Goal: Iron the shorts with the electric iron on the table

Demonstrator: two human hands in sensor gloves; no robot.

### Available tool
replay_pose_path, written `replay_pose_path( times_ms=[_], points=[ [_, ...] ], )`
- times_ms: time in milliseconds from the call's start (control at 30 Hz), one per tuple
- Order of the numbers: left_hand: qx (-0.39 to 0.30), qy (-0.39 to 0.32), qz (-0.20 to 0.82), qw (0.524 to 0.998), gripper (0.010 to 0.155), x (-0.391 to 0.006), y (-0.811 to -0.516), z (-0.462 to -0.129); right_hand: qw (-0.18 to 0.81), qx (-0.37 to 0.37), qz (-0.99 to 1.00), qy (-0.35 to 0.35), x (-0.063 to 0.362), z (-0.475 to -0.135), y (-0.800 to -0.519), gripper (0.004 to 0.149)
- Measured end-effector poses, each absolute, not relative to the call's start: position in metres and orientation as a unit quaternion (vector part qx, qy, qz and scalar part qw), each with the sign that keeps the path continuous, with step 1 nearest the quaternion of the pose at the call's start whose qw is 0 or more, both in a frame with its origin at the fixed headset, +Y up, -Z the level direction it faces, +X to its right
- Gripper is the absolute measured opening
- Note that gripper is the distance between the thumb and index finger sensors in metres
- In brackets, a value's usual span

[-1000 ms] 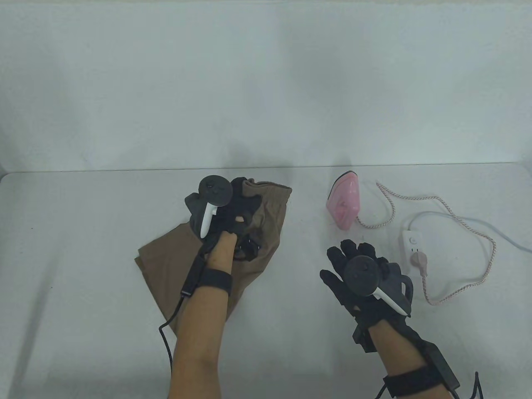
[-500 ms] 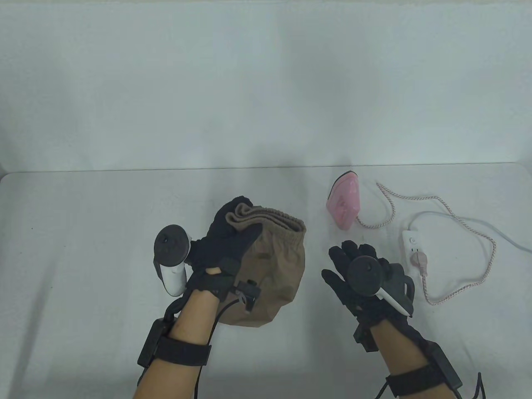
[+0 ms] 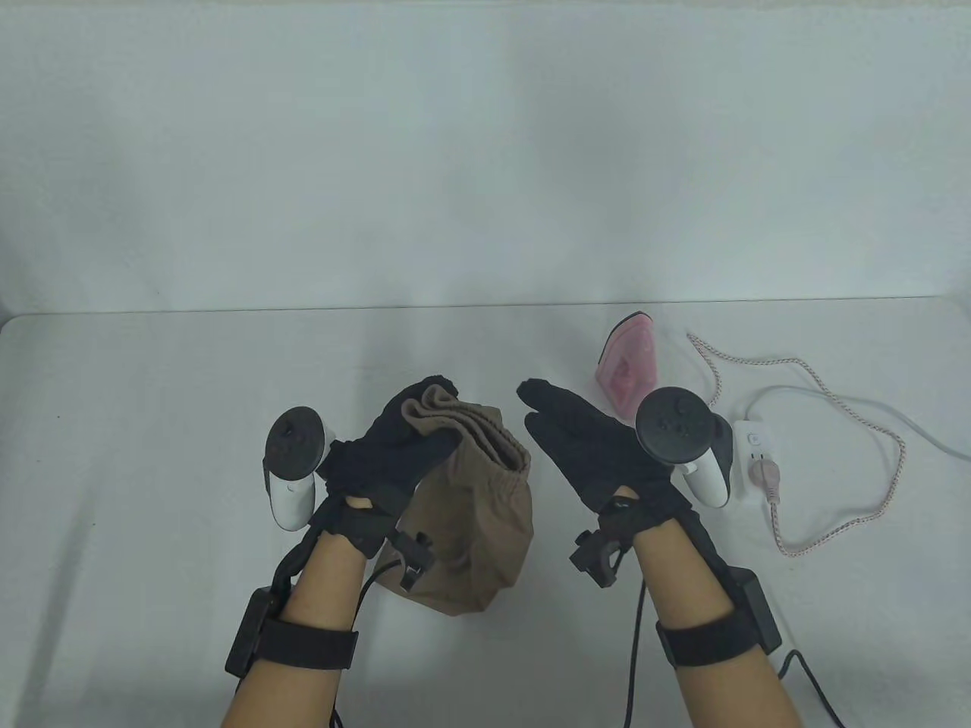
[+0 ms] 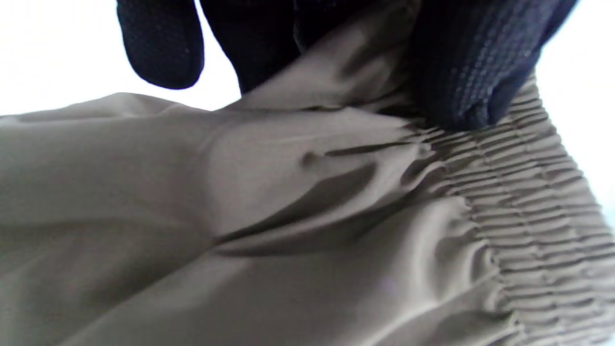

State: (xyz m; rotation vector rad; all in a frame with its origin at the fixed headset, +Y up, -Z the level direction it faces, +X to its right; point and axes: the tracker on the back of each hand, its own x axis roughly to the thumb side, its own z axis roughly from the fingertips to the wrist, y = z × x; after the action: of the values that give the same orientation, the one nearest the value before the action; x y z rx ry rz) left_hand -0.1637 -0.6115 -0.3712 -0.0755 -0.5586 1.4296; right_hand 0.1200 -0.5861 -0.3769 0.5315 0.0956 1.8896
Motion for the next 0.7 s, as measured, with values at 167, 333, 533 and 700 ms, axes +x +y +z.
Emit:
replay_pose_path(
  times_ms=[167,333,533,700],
  points=[
    [-0.059,-0.284,0.633,0.718,0.068,-0.156,-0.610,-0.368,0.641,0.269,0.709,0.116,0.098,-0.379,-0.603,0.065],
    [-0.066,-0.293,0.621,0.724,0.065,-0.150,-0.614,-0.366,0.626,0.288,0.712,0.136,0.090,-0.376,-0.610,0.073],
    [-0.052,-0.280,0.609,0.740,0.055,-0.151,-0.618,-0.365,0.606,0.302,0.722,0.147,0.089,-0.375,-0.610,0.078],
    [0.004,-0.235,0.573,0.785,0.051,-0.151,-0.615,-0.360,0.597,0.251,0.753,0.116,0.101,-0.378,-0.611,0.070]
  ],
)
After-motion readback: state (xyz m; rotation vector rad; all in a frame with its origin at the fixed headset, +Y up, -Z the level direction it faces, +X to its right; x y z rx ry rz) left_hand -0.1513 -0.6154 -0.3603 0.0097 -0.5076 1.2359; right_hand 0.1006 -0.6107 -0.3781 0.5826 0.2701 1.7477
